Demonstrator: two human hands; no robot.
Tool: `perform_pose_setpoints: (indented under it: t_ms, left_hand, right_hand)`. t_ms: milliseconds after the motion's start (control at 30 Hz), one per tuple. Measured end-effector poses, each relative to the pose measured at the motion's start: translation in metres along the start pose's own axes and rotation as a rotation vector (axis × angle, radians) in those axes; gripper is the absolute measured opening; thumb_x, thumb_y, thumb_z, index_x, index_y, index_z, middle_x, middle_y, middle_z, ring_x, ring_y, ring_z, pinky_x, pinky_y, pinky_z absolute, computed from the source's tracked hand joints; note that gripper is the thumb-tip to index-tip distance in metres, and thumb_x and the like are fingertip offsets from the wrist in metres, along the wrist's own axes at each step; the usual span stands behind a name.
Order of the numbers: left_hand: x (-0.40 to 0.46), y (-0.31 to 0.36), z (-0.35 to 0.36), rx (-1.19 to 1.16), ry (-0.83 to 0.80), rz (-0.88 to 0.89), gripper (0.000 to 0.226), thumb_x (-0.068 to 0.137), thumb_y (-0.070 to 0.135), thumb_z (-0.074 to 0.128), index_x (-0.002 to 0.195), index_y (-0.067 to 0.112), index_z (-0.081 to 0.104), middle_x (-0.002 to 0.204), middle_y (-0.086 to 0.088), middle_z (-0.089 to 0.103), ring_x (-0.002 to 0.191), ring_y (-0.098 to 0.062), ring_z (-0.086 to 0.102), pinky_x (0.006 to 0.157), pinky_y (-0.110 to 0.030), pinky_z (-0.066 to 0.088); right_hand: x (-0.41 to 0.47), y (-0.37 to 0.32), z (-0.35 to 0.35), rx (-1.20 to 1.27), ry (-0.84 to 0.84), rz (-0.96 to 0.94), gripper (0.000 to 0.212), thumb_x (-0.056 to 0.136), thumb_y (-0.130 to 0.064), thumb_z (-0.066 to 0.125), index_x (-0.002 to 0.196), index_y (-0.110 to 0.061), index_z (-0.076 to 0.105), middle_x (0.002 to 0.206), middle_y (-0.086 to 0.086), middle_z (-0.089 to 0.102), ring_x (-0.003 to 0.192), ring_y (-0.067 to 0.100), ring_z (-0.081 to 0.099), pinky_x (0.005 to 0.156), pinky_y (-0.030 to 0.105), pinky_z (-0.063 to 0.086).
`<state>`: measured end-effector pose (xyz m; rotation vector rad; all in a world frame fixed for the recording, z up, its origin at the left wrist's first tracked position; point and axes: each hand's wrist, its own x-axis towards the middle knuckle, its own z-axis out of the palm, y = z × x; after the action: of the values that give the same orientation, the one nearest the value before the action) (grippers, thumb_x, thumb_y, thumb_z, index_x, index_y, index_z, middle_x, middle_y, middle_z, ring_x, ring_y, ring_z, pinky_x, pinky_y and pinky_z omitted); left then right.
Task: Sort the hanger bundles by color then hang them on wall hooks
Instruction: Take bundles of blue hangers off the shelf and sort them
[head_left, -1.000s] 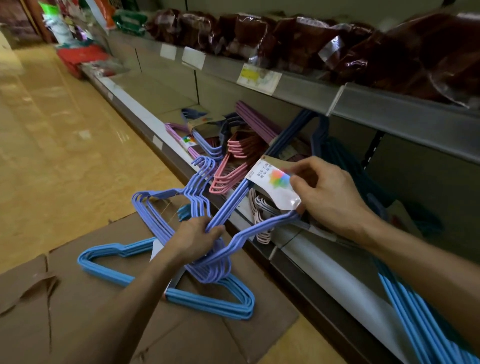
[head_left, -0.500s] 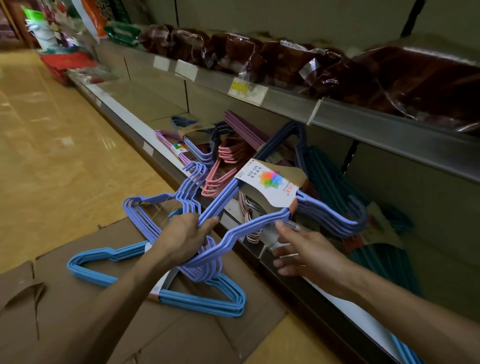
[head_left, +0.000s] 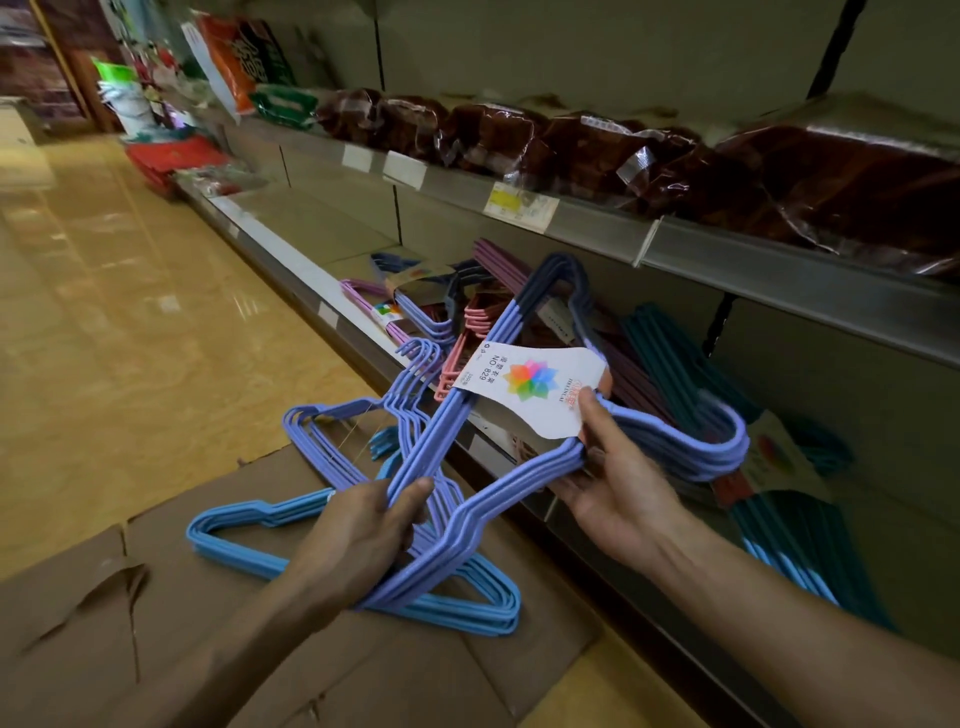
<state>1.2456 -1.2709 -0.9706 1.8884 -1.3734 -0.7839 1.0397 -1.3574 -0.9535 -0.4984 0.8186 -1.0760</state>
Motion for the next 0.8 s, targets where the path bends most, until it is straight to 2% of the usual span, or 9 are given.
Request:
perform_pose_setpoints:
  t_ms: [67, 233, 367, 500, 567, 633, 667, 733, 800]
  left_hand:
    - [-0.008, -0.006, -0.002, -0.072, -0.004, -0.046, 0.049, 0.097, 0.048, 0.049, 0.068, 0.010, 0.062, 0.050, 0.001, 0.055, 0.043, -0.010, 0.051, 0.049, -0.023, 0.042]
    - [-0.027, -0.012, -0.012, -0.128, -0.018, -0.120, 0.052, 0.099, 0.046, 0.048, 0.058, 0.013, 0.052, 0.046, 0.001, 0.046, 0.041, -0.012, 0.041, 0.046, -0.022, 0.036]
    - [-0.044, -0.016, -0.022, -0.178, -0.019, -0.139, 0.051, 0.100, 0.040, 0.048, 0.056, 0.016, 0.050, 0.045, 0.004, 0.043, 0.039, -0.010, 0.039, 0.049, -0.023, 0.035]
    - [-0.065, -0.022, -0.040, -0.232, 0.054, -0.152, 0.033, 0.100, 0.036, 0.049, 0.082, 0.011, 0.061, 0.050, 0.005, 0.052, 0.040, -0.007, 0.045, 0.047, -0.019, 0.037]
    - [-0.075, -0.023, -0.051, -0.224, 0.131, -0.107, 0.017, 0.099, 0.035, 0.049, 0.100, 0.023, 0.060, 0.071, 0.006, 0.063, 0.051, -0.002, 0.058, 0.051, -0.014, 0.042]
    - [-0.080, -0.029, -0.065, -0.092, 0.285, -0.004, 0.022, 0.095, 0.045, 0.048, 0.111, 0.033, 0.056, 0.100, 0.008, 0.063, 0.080, 0.005, 0.062, 0.068, -0.015, 0.048]
    - [-0.082, -0.034, -0.072, -0.023, 0.374, 0.077, 0.029, 0.092, 0.050, 0.046, 0.115, 0.035, 0.055, 0.108, 0.010, 0.059, 0.091, 0.004, 0.060, 0.077, -0.018, 0.049]
    - [-0.088, -0.035, -0.085, 0.085, 0.453, 0.213, 0.033, 0.096, 0.054, 0.043, 0.117, 0.033, 0.058, 0.110, 0.016, 0.055, 0.101, 0.001, 0.057, 0.084, -0.016, 0.046]
    - [-0.096, -0.035, -0.092, 0.202, 0.435, 0.273, 0.031, 0.098, 0.051, 0.043, 0.112, 0.031, 0.063, 0.107, 0.019, 0.056, 0.104, 0.001, 0.056, 0.085, -0.012, 0.042]
  right_hand:
    - [0.001, -0.001, 0.005, 0.050, -0.061, -0.014, 0.048, 0.081, -0.034, 0.067, 0.126, -0.017, 0.065, 0.117, 0.009, 0.074, 0.111, 0.026, 0.069, 0.091, 0.044, 0.057]
    - [0.004, 0.009, 0.023, 0.110, -0.159, -0.011, 0.057, 0.085, -0.033, 0.069, 0.136, -0.010, 0.057, 0.125, 0.016, 0.069, 0.117, 0.034, 0.065, 0.106, 0.057, 0.046]
    - [0.013, 0.020, 0.049, 0.066, -0.087, -0.071, 0.061, 0.077, -0.019, 0.079, 0.132, -0.003, 0.058, 0.120, 0.019, 0.071, 0.107, 0.037, 0.069, 0.082, 0.053, 0.060]
    - [0.020, 0.030, 0.075, 0.041, -0.149, -0.048, 0.045, 0.087, -0.014, 0.070, 0.129, -0.001, 0.060, 0.119, 0.019, 0.070, 0.104, 0.037, 0.071, 0.066, 0.042, 0.062]
    - [0.021, 0.040, 0.090, 0.035, -0.204, -0.025, 0.049, 0.085, -0.015, 0.073, 0.131, -0.003, 0.059, 0.122, 0.020, 0.069, 0.106, 0.039, 0.070, 0.070, 0.047, 0.062]
    - [0.020, 0.054, 0.105, 0.006, -0.255, -0.001, 0.052, 0.084, -0.017, 0.074, 0.132, -0.004, 0.059, 0.122, 0.020, 0.069, 0.108, 0.040, 0.068, 0.087, 0.056, 0.057]
    - [0.018, 0.062, 0.112, -0.011, -0.266, 0.008, 0.050, 0.084, -0.018, 0.074, 0.130, -0.004, 0.060, 0.122, 0.020, 0.069, 0.109, 0.040, 0.068, 0.093, 0.058, 0.054]
    - [0.012, 0.078, 0.125, -0.025, -0.291, 0.022, 0.055, 0.079, -0.019, 0.079, 0.130, -0.005, 0.060, 0.123, 0.020, 0.069, 0.108, 0.041, 0.068, 0.092, 0.059, 0.054]
    - [0.006, 0.094, 0.137, -0.016, -0.297, 0.049, 0.054, 0.080, -0.016, 0.079, 0.129, -0.004, 0.061, 0.120, 0.021, 0.070, 0.103, 0.041, 0.070, 0.085, 0.057, 0.058]
